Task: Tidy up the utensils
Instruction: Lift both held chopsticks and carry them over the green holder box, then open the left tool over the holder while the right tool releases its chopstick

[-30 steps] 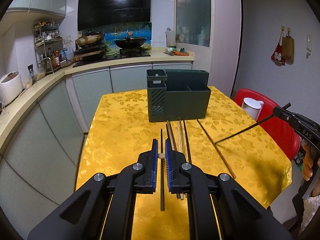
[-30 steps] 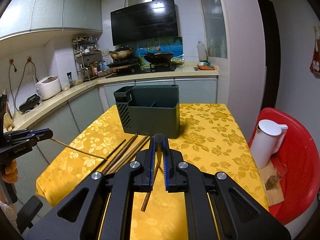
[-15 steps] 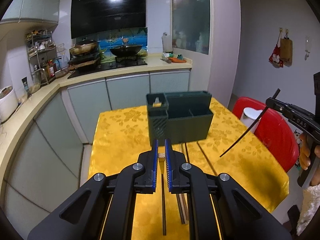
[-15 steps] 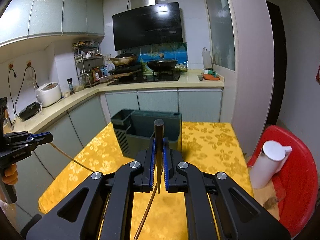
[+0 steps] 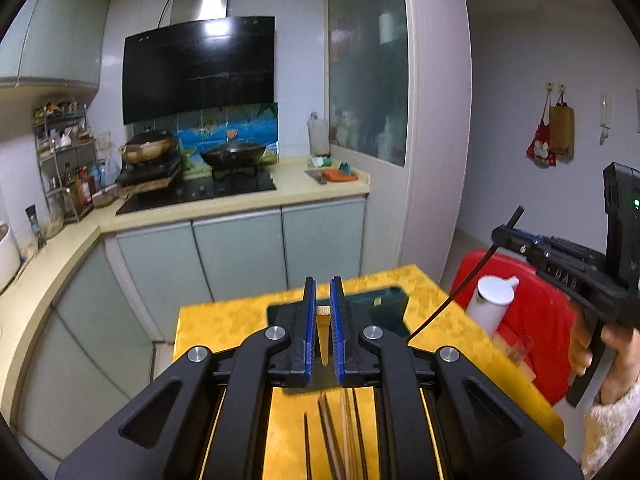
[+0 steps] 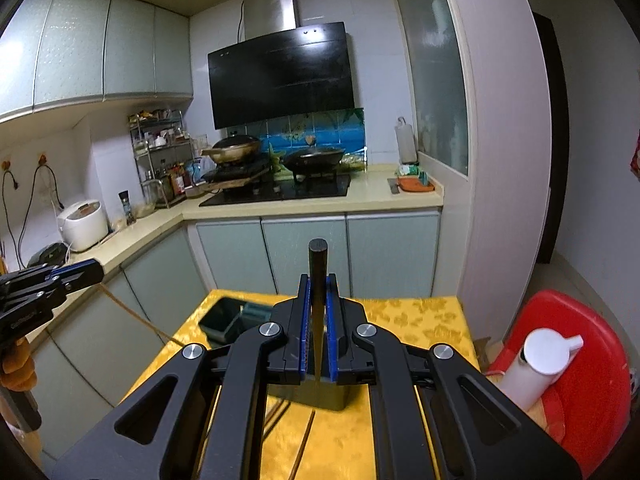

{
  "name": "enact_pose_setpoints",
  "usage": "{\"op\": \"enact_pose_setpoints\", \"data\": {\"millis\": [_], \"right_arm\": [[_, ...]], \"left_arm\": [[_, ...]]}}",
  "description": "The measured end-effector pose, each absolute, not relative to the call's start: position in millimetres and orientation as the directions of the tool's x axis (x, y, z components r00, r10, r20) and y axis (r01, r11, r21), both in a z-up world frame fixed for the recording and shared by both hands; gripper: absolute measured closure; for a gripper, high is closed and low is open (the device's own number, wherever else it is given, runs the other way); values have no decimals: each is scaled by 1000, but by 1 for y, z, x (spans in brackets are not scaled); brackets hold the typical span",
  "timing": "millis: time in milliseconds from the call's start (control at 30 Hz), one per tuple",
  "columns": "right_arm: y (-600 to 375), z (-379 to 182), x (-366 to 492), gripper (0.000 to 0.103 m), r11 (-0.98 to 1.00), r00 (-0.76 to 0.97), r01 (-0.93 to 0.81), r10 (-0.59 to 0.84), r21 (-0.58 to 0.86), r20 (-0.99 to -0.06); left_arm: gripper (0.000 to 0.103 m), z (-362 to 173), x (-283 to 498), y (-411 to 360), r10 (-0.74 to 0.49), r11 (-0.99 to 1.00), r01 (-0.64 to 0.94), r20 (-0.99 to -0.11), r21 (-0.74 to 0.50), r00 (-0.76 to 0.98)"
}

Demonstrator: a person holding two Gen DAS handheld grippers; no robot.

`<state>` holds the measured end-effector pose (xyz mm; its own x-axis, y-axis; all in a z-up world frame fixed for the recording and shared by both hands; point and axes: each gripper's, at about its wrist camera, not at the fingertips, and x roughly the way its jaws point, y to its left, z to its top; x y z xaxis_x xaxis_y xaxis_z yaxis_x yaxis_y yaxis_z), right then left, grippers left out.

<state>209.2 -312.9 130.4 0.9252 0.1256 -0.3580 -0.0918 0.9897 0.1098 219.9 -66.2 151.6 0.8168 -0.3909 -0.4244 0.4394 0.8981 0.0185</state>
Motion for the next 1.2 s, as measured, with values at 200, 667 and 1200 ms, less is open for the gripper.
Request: {"op": "enact_pose_setpoints", "data": {"millis": [200, 667, 1200], "right_arm": [[-303, 130, 245, 95, 993, 909, -93, 112, 67, -401], [-293, 83, 298, 95, 994, 840, -87, 106, 60, -532], [-297, 85, 295, 45, 997, 871, -48, 67, 51, -487]], "left_arm": [[96, 146, 259, -98, -372, 899, 437, -450, 44, 812], [96, 79, 320, -111, -337, 908, 419, -584, 6, 738], [30, 86, 317, -92, -344, 923, 383, -514, -33, 786]]}}
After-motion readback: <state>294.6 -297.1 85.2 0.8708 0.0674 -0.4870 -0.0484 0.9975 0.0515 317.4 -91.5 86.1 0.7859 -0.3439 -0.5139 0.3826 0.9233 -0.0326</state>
